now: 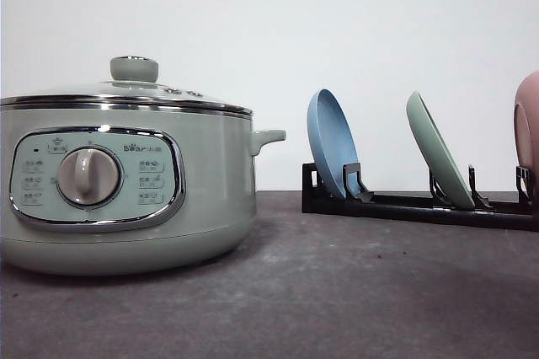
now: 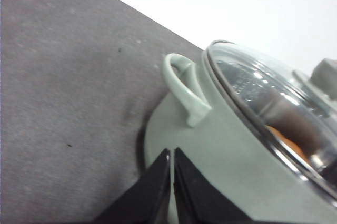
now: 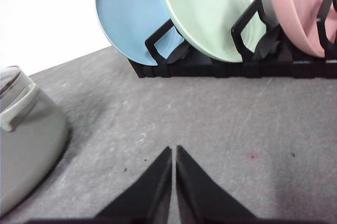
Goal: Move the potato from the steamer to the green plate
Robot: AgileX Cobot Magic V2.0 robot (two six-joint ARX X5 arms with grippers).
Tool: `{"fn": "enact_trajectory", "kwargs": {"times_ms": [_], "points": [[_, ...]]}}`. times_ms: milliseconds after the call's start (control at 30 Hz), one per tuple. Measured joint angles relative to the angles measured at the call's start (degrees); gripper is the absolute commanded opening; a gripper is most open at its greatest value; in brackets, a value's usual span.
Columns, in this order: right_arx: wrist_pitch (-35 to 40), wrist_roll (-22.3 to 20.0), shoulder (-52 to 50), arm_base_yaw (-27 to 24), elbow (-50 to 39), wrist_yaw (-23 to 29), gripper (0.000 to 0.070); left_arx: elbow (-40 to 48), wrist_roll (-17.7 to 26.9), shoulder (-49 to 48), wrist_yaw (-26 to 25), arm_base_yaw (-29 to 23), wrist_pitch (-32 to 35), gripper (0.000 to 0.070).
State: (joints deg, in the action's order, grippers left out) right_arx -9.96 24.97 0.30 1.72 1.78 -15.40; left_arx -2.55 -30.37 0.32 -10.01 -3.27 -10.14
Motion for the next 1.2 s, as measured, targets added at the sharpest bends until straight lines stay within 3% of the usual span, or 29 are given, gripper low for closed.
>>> {"fn": "enact_trajectory", "kwargs": {"times_ms": [333,600,767,1200], "points": [[0.1,0.9,0.3,0.0,10.6,0.8,0.0,-11.8,-1.7,2.6,-1.9,0.0,-2.2,0.0003],[-0.9,-1.5,7.3,0.0,22.2,1.7,0.0,-25.6,3.7,11.5,-2.9,0.0,-8.6,0.0002],[-7.9,-5.8,15.1,0.0,30.9,1.1,0.0,-34.1,8.6,19.4,-8.1,0.0,-14.2,0.0002],[-31.4,-20.9,37.5,0.0,53.2,-9.2,0.0,-50.9,23.4,36.4,-20.0,1.2,-32.2,0.0002]]}}
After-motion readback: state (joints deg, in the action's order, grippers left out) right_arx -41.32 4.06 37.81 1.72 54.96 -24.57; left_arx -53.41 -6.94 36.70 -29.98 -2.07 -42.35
